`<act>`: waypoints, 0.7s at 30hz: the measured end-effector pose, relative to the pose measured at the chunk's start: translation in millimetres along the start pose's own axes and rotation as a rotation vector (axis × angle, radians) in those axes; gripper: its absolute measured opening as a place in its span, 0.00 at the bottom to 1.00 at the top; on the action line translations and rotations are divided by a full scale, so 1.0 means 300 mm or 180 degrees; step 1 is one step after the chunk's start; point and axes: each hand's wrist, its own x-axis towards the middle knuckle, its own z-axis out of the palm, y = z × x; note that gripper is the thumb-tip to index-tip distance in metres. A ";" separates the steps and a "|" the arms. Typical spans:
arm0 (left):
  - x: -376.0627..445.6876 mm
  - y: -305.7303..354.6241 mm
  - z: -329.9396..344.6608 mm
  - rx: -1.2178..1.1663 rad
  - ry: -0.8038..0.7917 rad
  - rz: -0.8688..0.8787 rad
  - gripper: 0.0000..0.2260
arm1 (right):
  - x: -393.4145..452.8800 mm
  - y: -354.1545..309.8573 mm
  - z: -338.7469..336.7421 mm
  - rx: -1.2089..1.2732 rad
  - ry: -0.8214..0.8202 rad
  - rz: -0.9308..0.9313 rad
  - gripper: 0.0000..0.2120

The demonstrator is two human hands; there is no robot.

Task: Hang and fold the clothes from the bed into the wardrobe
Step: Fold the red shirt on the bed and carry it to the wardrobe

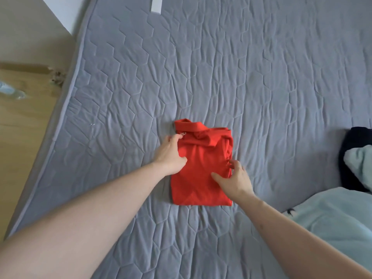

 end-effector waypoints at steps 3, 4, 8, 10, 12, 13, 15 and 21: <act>0.075 0.007 0.014 0.0348 0.0285 0.0380 0.39 | 0.035 0.007 0.046 0.0125 -0.0052 0.0361 0.58; 0.107 0.020 0.011 0.0474 0.0259 0.0499 0.43 | 0.048 0.012 0.059 0.0120 -0.0147 0.0483 0.62; 0.240 0.124 0.020 0.1251 -0.0250 0.0857 0.61 | 0.101 0.072 0.097 -0.0025 -0.0293 0.0415 0.54; 0.282 0.175 0.042 0.1714 -0.0640 0.0889 0.66 | 0.123 0.109 0.099 0.0325 -0.0406 0.0335 0.43; 0.312 0.203 0.055 0.2127 -0.1076 0.0808 0.68 | 0.136 0.140 0.094 0.0667 -0.0576 0.0298 0.34; 0.322 0.209 0.054 0.2258 -0.1240 0.0753 0.68 | 0.141 0.151 0.091 0.0803 -0.0634 0.0305 0.28; 0.326 0.208 0.044 0.2118 -0.1409 0.0708 0.59 | 0.148 0.155 0.079 0.1011 -0.0704 0.0392 0.16; 0.231 0.150 -0.014 0.0545 -0.1736 0.0054 0.11 | 0.120 0.133 -0.056 0.0514 -0.0975 0.0532 0.06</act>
